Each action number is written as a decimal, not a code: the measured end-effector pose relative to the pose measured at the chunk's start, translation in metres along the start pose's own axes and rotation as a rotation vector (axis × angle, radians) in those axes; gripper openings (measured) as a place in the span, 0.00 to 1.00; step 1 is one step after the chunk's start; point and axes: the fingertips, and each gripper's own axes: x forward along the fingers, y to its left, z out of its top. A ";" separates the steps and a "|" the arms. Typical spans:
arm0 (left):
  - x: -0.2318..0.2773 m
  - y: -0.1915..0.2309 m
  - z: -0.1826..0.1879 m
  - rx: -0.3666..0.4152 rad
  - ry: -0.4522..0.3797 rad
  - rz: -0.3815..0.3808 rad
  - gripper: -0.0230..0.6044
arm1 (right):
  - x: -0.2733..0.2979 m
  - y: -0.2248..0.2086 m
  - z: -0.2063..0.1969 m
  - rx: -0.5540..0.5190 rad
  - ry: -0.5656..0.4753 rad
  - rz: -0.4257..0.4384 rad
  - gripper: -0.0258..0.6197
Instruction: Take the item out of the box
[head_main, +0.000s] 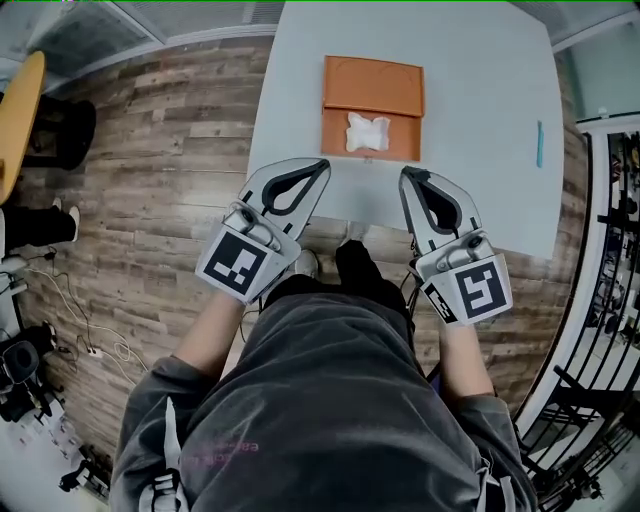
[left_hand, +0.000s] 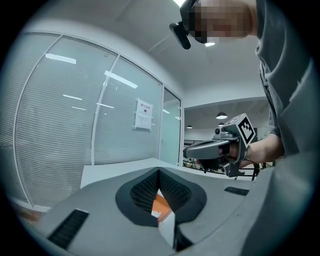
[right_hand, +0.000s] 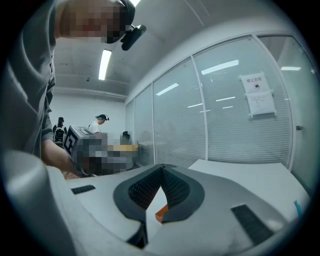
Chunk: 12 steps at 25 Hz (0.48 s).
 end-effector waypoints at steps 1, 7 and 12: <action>0.010 0.002 -0.001 -0.002 0.006 0.009 0.04 | 0.003 -0.010 -0.004 -0.003 0.007 0.012 0.04; 0.049 0.013 -0.013 -0.005 0.054 0.089 0.04 | 0.023 -0.053 -0.022 -0.006 0.045 0.106 0.04; 0.070 0.021 -0.025 -0.027 0.095 0.149 0.04 | 0.044 -0.079 -0.041 -0.036 0.105 0.183 0.04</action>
